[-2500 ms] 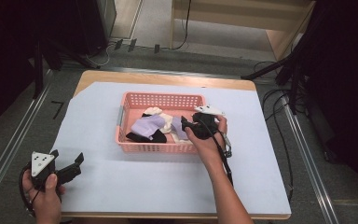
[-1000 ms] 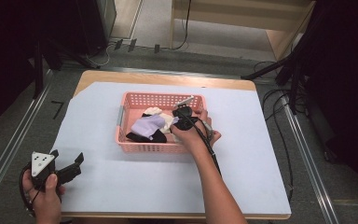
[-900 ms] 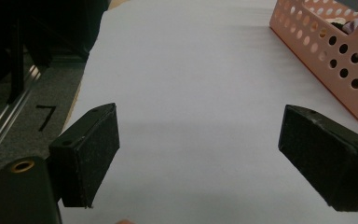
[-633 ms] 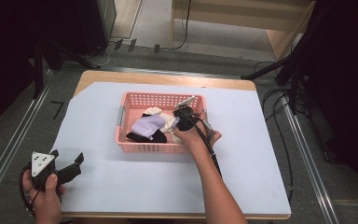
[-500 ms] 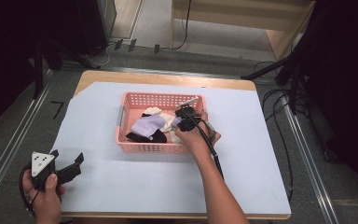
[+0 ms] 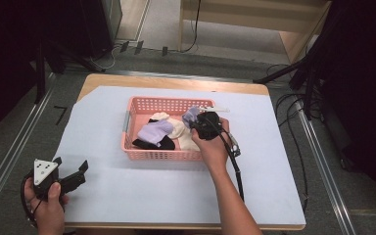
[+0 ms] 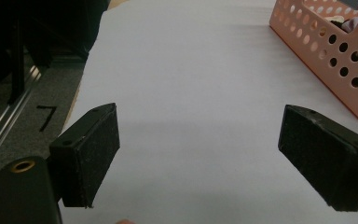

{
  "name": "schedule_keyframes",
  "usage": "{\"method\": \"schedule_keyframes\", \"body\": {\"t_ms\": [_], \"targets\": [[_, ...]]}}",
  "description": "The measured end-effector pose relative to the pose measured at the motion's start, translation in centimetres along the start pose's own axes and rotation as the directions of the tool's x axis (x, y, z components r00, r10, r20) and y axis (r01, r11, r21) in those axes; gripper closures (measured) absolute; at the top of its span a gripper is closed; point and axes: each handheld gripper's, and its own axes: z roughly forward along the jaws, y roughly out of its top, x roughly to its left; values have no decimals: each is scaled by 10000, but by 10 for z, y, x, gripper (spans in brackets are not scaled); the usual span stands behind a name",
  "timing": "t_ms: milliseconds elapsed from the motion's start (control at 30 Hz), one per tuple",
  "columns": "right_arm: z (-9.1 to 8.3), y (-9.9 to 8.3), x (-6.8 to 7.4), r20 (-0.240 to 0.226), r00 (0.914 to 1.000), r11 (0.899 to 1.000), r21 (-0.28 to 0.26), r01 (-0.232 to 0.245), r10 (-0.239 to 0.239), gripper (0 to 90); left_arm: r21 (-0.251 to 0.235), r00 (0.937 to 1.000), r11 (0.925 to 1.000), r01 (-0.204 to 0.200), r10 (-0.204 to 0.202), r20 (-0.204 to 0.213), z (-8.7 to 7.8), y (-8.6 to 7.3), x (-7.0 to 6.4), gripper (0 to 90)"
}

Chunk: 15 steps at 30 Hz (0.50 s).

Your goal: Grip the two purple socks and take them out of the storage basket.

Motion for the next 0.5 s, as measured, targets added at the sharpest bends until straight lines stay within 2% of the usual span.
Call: {"method": "schedule_keyframes", "body": {"t_ms": [33,67,100,233,267,300,433,500], "targets": [[-3,0,0,-81,9999,9997,-235,82,-84,835,0,10000,10000,0,0,0,0,0,0,137],[-3,0,0,-81,9999,9997,-235,82,-84,835,-1,10000,10000,1,-1,3,0,0,0,137],[-9,1,1,-109,9992,9971,-662,379,-387,834,-6,10000,10000,-9,9,-4,0,0,0,137],[-20,2,1,-89,9977,9851,-1591,653,-676,833,-17,10000,10000,-4,4,-13,0,0,0,137],[-20,2,1,-89,9977,9851,-1591,653,-676,833,-17,10000,10000,-4,4,-13,0,0,0,137],[-25,3,-1,-131,9976,9785,-1962,639,-678,833,-25,10000,10000,-10,10,-14,0,0,0,138],[-35,6,-5,-249,9966,9632,-2598,690,-782,833,-33,10000,10000,-20,20,-16,0,0,0,138],[-39,6,-7,-151,9964,9535,-2919,749,-829,831,-29,10000,10000,5,-5,-15,0,0,0,138]]}}
